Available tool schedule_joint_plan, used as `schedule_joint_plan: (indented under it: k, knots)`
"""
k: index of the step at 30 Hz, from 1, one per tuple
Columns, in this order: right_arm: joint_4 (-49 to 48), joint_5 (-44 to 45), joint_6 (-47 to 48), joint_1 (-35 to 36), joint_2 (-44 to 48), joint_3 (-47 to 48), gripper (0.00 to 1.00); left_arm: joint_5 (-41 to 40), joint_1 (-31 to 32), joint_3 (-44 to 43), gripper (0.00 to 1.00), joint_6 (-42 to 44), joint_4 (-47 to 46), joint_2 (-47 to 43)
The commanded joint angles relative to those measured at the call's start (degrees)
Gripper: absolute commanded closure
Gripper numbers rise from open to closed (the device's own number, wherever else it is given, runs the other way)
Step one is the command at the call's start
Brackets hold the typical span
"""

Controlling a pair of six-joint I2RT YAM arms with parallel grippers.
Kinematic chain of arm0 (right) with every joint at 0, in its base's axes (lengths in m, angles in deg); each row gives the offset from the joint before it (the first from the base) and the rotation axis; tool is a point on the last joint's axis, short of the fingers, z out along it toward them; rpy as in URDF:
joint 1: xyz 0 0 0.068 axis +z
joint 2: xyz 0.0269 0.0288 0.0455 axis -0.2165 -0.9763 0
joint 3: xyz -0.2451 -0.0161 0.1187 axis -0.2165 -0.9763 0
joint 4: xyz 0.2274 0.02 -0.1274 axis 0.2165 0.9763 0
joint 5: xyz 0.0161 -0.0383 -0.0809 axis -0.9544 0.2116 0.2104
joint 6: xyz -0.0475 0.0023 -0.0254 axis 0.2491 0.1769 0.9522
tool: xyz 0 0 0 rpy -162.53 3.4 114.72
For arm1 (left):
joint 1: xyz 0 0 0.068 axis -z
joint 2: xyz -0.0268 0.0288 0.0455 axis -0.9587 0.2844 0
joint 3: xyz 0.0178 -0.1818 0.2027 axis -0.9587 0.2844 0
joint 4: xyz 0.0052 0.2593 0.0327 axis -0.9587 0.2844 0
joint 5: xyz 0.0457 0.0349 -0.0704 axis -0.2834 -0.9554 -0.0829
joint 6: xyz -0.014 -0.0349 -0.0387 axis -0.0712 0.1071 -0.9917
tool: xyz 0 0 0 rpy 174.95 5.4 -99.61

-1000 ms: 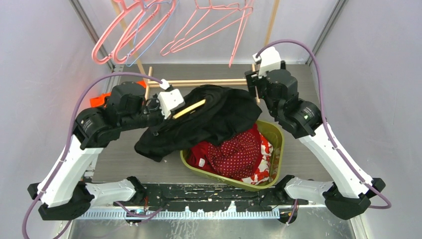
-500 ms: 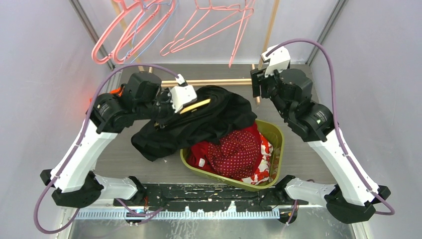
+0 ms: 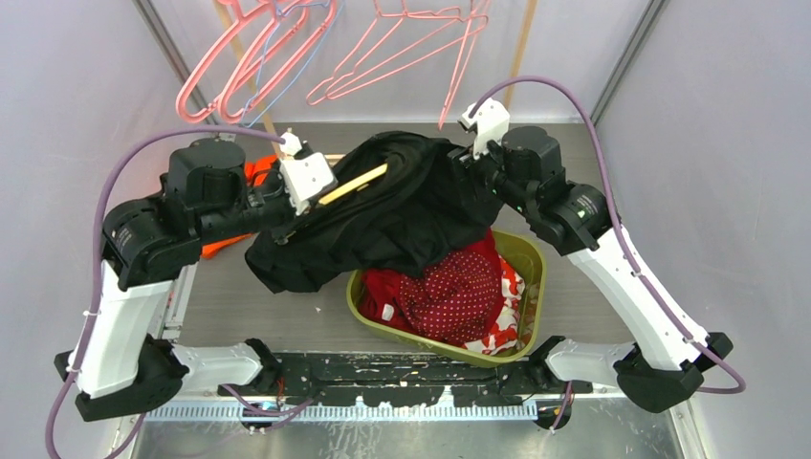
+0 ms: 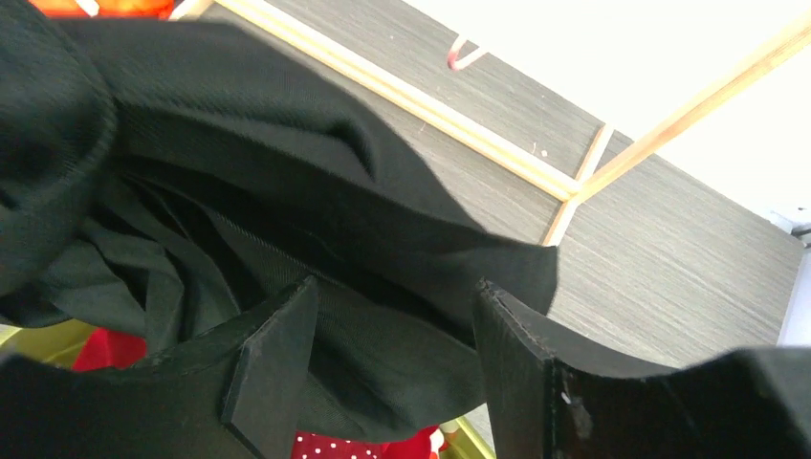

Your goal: Remove the skirt from the hanger

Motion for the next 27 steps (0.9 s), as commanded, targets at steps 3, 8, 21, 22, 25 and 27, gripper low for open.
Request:
schedule_joint_plan:
  k: [3,8,21,22,25,27]
  knots:
    - [-1.14,-2.25,1.04,0.32,0.22,6.94,0.35,0.25,-0.38,4.98,1.0,-0.07,-6.34,-1.32]
    - [-2.22,-2.16,3.55,0.32,0.57,5.37,0.35,1.26,-0.38,2.53,1.0,0.0,-4.67,-1.27]
    - [-0.74,-10.42,7.91,0.34,0.7,2.85,0.36,3.1,-0.32,-4.75,1.0,-1.77,0.32,-6.71]
    - [-0.51,-10.46,8.36,0.32,0.64,2.96,0.36,3.98,-0.34,-4.89,1.0,-2.15,1.14,-7.04]
    - [-0.27,-10.67,8.93,0.32,0.29,3.66,0.36,6.01,-0.36,-5.51,1.0,-2.89,5.25,-7.68]
    - [0.1,-10.96,9.19,0.36,0.2,4.15,0.36,5.66,-0.34,-5.33,1.0,-3.29,7.27,-8.16]
